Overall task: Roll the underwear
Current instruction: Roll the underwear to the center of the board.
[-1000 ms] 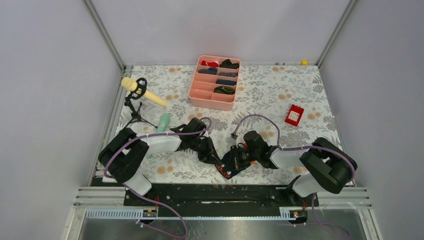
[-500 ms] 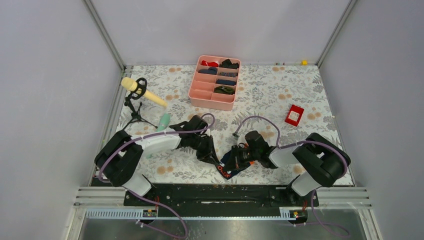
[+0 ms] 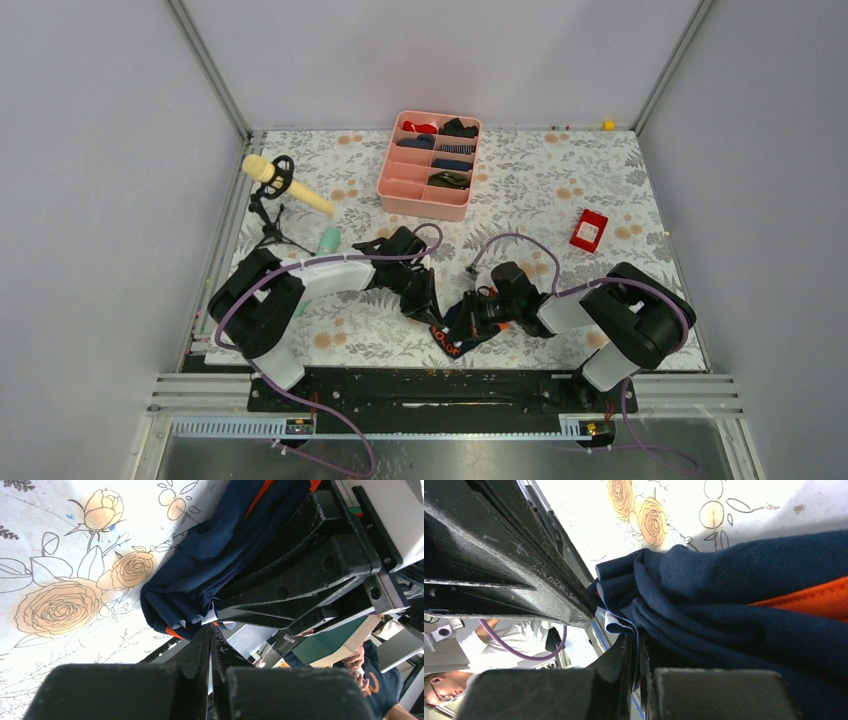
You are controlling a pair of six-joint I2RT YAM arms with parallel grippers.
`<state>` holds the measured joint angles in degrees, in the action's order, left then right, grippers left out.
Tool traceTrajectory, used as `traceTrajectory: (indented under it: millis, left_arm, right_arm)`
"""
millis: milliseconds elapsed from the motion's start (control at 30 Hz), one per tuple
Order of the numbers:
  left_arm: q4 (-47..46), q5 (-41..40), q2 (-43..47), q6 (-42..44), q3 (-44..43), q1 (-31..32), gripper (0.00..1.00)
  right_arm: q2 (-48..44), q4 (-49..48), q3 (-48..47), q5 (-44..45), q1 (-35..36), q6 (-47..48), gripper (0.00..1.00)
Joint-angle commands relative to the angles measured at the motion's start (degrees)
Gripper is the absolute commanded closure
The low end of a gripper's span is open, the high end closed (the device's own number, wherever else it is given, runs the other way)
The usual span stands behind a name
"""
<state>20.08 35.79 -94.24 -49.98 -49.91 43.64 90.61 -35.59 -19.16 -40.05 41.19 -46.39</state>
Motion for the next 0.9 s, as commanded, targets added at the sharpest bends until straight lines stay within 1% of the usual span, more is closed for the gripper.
traceTrajectory:
  millis: [0, 67, 167, 467, 600, 767, 867]
  left_arm:
    - [1.7, 0.9, 2.9, 5.9, -1.8, 0.5, 1.00]
    - [5.1, -0.9, 3.0, 8.2, -2.2, 0.5, 1.00]
    - [5.8, -2.6, 1.9, 9.0, -1.9, 0.5, 1.00]
    - [0.4, -4.5, -2.3, 6.6, -3.6, 0.5, 1.00]
    - [0.1, -5.0, -4.9, 6.6, -4.8, 0.5, 1.00]
    - [-0.5, -4.8, -7.8, 7.2, -3.4, 0.6, 1.00]
    - [-2.1, -4.6, -8.2, 6.8, -1.6, 0.6, 1.00]
  right_arm:
    - [1.7, 0.2, 0.3, 1.3, -0.5, 0.7, 1.00]
    - [1.8, 0.3, 0.1, 1.1, -0.5, 0.7, 1.00]
    - [1.2, 0.3, 0.4, 1.4, -0.6, 0.5, 1.00]
    - [0.7, 0.8, 0.7, 1.8, -0.7, 0.7, 1.00]
    - [0.3, 0.8, 1.0, 2.1, -0.7, 0.6, 1.00]
    - [-2.1, 2.7, 1.1, 2.9, -0.8, 0.7, 1.00]
    - [-4.7, 5.6, 0.9, 3.9, -0.7, 1.6, 1.00]
